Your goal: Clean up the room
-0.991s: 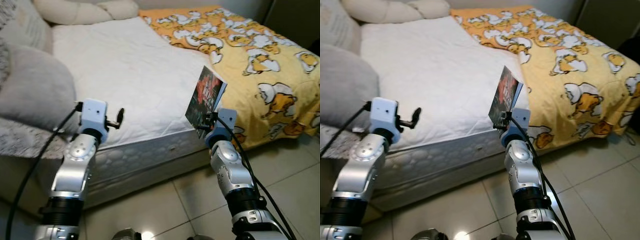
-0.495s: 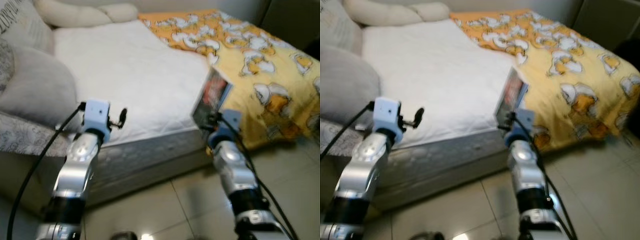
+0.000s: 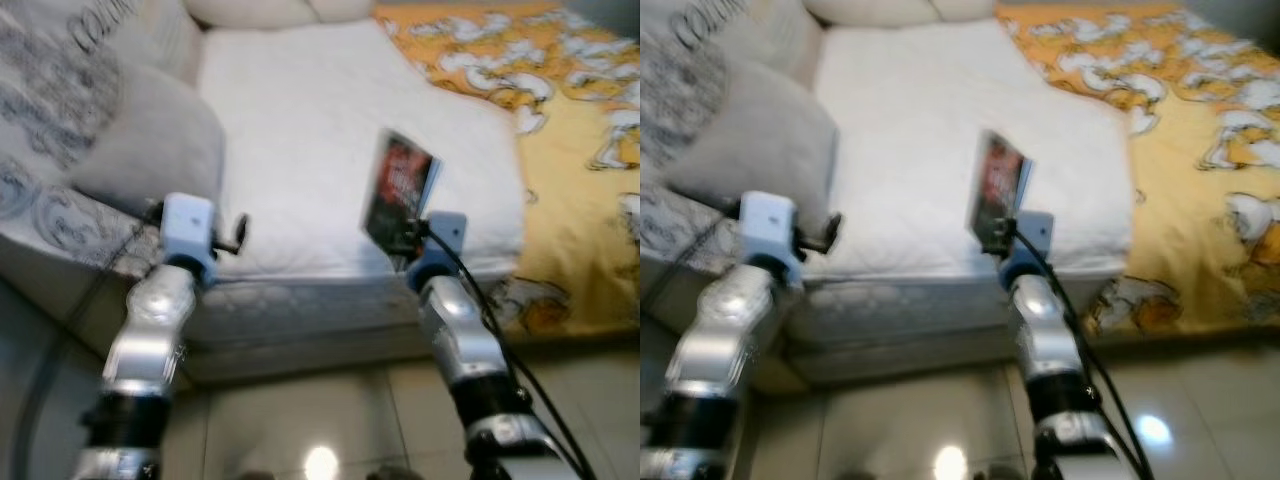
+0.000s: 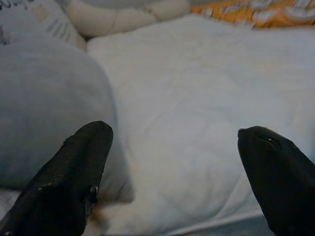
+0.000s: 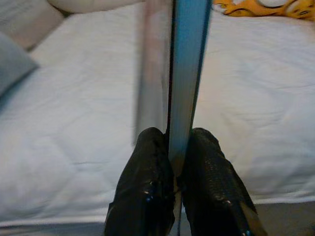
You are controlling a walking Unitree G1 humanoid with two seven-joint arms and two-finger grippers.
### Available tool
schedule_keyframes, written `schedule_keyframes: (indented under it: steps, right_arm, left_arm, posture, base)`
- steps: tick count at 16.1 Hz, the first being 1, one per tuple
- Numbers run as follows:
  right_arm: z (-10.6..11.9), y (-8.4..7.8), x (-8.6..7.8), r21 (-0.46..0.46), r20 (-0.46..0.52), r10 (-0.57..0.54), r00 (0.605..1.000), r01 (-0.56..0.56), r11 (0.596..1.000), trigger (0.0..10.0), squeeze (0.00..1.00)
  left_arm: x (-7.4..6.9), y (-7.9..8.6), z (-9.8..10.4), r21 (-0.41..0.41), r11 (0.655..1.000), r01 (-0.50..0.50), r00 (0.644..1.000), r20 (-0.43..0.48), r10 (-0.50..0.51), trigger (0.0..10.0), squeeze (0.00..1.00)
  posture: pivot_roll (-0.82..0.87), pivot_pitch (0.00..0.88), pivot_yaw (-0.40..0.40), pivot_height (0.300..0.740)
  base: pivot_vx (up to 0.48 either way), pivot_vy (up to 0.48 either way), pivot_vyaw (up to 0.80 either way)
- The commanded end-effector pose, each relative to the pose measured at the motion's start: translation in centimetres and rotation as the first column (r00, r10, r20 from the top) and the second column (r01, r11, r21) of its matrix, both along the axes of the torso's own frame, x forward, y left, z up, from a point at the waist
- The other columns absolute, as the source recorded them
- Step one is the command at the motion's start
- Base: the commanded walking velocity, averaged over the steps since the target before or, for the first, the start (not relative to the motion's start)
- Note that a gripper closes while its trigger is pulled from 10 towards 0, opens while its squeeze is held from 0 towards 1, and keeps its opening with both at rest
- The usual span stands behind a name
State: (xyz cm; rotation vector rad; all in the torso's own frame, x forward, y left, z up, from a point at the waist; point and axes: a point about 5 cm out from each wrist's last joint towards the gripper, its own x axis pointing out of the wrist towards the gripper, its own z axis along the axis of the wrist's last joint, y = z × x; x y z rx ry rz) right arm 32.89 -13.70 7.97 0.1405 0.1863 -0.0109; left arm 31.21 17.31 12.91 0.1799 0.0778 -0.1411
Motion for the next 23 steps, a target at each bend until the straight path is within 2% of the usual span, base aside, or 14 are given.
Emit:
schedule_keyframes:
  steps: [1,4,6,8,23]
  right_arm:
    - [1.79,-0.01,0.71,0.004,0.078,-0.008,0.997,0.008,1.0,10.0,0.0]
    - [1.78,0.21,0.71,-0.005,0.078,0.011,0.997,-0.011,1.0,10.0,0.0]
    - [1.86,0.88,0.69,-0.029,0.08,0.065,0.995,-0.063,0.998,10.0,0.0]
    - [1.88,0.96,0.69,-0.03,0.083,0.067,0.994,-0.065,0.997,10.0,0.0]
    - [2.29,0.71,0.96,-0.053,0.088,0.08,0.993,-0.075,0.996,10.0,0.0]
  left_arm:
    - [0.15,0.71,0.54,0.012,1.0,-0.013,1.0,0.015,0.013,10.0,0.0]
    - [0.16,0.74,0.51,0.01,1.0,-0.016,1.0,0.014,0.015,10.0,0.0]
    - [0.17,0.73,0.53,0.004,1.0,-0.017,1.0,0.013,0.017,10.0,0.0]
    - [0.15,0.68,0.5,0.001,1.0,-0.014,1.0,0.011,0.014,10.0,0.0]
    - [0.09,0.0,-0.04,-0.049,0.999,0.017,1.0,-0.012,-0.018,10.0,0.0]
  posture:
    - [0.0,0.0,-0.015,0.74]
    - [0.01,0.0,-0.017,0.74]
    - [0.01,0.0,-0.018,0.74]
    - [0.01,0.0,-0.018,0.74]
    - [-0.01,0.0,-0.011,0.74]
  base:
    - [0.307,0.0,0.0]
    - [0.316,0.0,0.0]
    - [0.334,0.0,0.75]
    - [0.337,0.0,0.71]
    - [0.335,0.0,0.0]
